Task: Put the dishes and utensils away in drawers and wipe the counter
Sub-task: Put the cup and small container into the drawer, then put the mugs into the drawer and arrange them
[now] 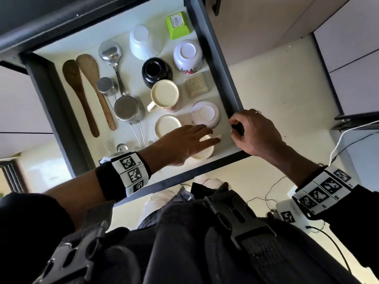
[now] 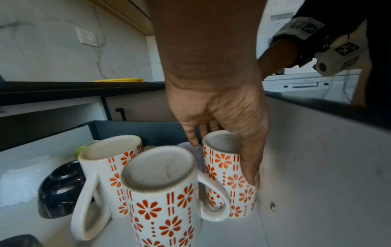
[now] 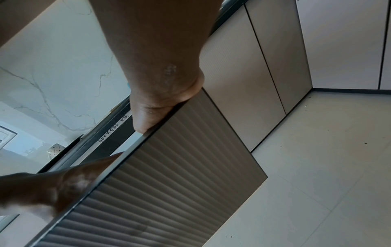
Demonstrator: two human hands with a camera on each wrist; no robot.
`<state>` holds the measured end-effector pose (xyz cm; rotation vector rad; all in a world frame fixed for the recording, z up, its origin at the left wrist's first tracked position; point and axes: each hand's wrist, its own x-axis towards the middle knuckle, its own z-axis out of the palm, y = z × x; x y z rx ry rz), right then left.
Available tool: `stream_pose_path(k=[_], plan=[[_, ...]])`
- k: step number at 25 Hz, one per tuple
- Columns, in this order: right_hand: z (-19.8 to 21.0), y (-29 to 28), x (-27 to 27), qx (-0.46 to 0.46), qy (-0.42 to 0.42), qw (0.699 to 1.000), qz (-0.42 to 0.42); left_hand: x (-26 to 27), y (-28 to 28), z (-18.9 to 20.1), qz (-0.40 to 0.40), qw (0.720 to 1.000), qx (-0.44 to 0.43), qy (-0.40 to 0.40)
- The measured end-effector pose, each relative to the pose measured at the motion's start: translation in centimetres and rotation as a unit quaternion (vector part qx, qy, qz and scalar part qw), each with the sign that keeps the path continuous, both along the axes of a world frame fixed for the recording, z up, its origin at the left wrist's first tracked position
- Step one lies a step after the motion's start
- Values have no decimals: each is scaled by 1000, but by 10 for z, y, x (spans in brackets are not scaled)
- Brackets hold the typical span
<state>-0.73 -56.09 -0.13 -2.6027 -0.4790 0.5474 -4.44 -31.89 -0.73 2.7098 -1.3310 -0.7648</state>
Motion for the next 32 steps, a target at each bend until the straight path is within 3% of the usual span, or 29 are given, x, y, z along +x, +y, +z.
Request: stream_pose_path(k=[6, 10, 13, 15, 21, 26, 32], plan=[[-2, 59, -4, 85, -44, 995, 35, -30, 72, 28, 181, 983, -28, -11], [12, 126, -16, 133, -27, 989, 55, -75, 144, 43, 384, 917, -98, -45], [35, 192, -35, 239, 44, 970, 11, -112, 201, 55, 476, 855, -175, -110], [56, 248, -51, 291, 70, 954, 20, -139, 249, 64, 509, 821, -199, -167], [114, 421, -97, 332, -28, 940, 71, -204, 387, 109, 577, 753, -193, -253], [157, 543, -133, 336, -96, 927, 140, -258, 490, 147, 607, 718, -170, -296], [173, 610, -136, 334, -105, 924, 155, -275, 559, 165, 601, 707, -186, -323]])
